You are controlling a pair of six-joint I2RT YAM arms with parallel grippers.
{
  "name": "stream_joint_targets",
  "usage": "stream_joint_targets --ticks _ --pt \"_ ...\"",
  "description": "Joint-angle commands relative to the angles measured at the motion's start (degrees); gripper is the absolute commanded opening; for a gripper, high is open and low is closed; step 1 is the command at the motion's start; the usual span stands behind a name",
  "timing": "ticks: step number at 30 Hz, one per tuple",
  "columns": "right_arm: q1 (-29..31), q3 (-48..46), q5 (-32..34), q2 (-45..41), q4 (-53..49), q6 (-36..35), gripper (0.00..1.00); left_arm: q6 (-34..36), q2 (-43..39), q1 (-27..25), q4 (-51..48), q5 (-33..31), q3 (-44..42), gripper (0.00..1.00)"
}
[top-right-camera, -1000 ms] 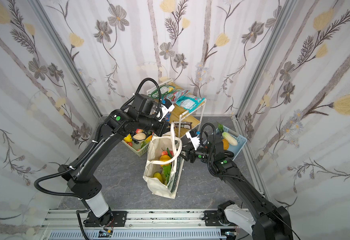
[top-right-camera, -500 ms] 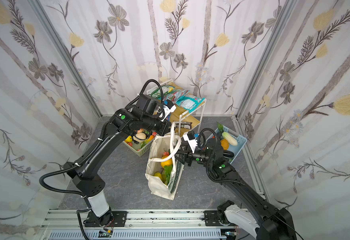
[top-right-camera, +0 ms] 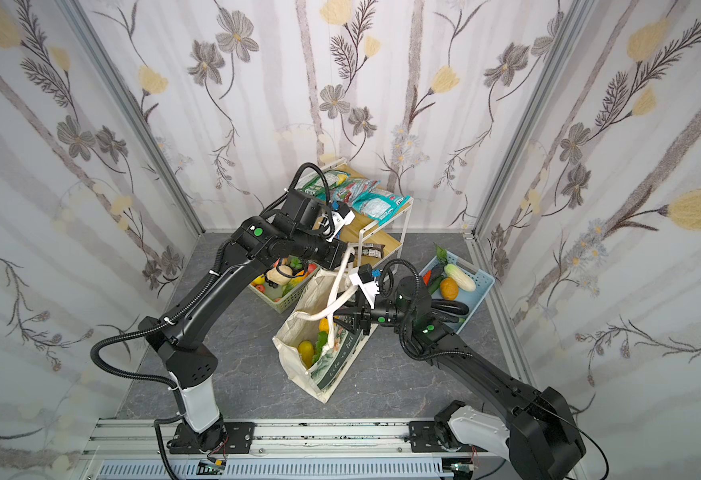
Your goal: Place the food into the grocery bag and tie it
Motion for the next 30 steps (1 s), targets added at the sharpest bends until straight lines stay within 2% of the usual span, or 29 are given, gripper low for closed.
stream_joint_targets --ticks 1,8,17,20,23,30 --pt "1.87 -1.12 0.94 0.42 4.81 -5.11 0.67 -4.33 0.85 0.71 5.66 -0.43 0.24 0.03" --pt "5.38 -2.71 13.18 3.55 16.62 -5.57 0.69 -6.5 0.7 0.74 6.25 2.21 -1.3 0.02" --pt "11.21 0.36 15.47 9.92 23.3 -8.79 0.73 -7.03 0.27 1.39 6.42 1.8 -2.64 0.02" --pt "11.43 -1.11 17.05 11.46 31.56 -7.35 0.75 -8.67 -0.28 1.55 7.91 1.17 -4.22 0.02" --pt "14.45 -1.93 20.06 13.51 39.7 -6.35 0.76 -11.89 -2.22 1.5 10.91 -1.03 -7.51 0.02" --pt "17.8 1.79 25.24 21.01 46.62 -4.4 0.75 -16.65 -6.56 0.47 15.35 -3.57 -13.23 0.01"
